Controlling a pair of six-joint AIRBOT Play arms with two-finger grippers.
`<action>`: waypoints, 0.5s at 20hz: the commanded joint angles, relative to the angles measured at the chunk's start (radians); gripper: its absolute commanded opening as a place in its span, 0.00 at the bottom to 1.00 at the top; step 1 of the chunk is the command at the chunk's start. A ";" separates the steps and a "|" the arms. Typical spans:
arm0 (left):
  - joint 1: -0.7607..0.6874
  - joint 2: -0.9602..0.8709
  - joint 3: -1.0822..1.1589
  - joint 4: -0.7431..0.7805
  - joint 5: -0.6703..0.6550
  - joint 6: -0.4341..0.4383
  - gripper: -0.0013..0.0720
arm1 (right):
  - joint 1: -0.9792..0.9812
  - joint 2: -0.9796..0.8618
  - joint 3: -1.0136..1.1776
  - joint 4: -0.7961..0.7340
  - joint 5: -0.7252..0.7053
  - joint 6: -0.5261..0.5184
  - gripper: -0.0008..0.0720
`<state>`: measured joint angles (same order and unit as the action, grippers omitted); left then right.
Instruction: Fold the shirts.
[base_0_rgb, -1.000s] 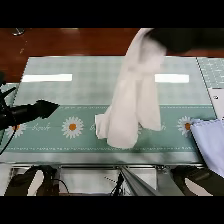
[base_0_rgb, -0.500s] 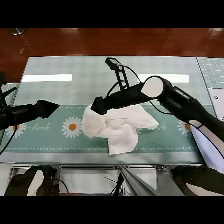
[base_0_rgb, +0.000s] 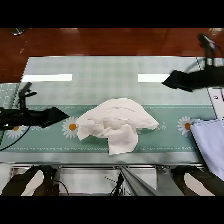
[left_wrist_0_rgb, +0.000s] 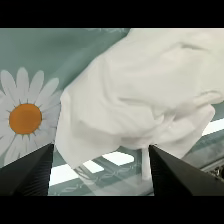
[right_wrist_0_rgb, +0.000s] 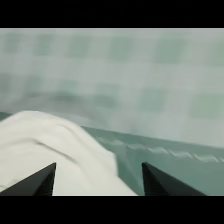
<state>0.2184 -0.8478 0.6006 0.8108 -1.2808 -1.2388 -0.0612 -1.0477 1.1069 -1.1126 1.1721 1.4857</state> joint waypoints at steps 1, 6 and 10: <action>-0.078 -0.164 -0.021 -0.008 0.032 -0.003 0.97 | -0.243 0.188 -0.300 -0.007 0.024 0.012 0.86; -0.220 -0.401 -0.009 -0.274 0.147 0.132 0.97 | -0.199 0.343 -0.642 0.121 -0.006 -0.003 0.86; -0.318 -0.503 0.076 -0.273 0.203 0.131 0.96 | -0.033 0.341 -0.760 0.223 -0.015 0.004 0.86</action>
<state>-0.0376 -1.2716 0.6308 0.5793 -1.1217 -1.1309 -0.1806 -0.7280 0.4484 -0.9779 1.1679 1.4860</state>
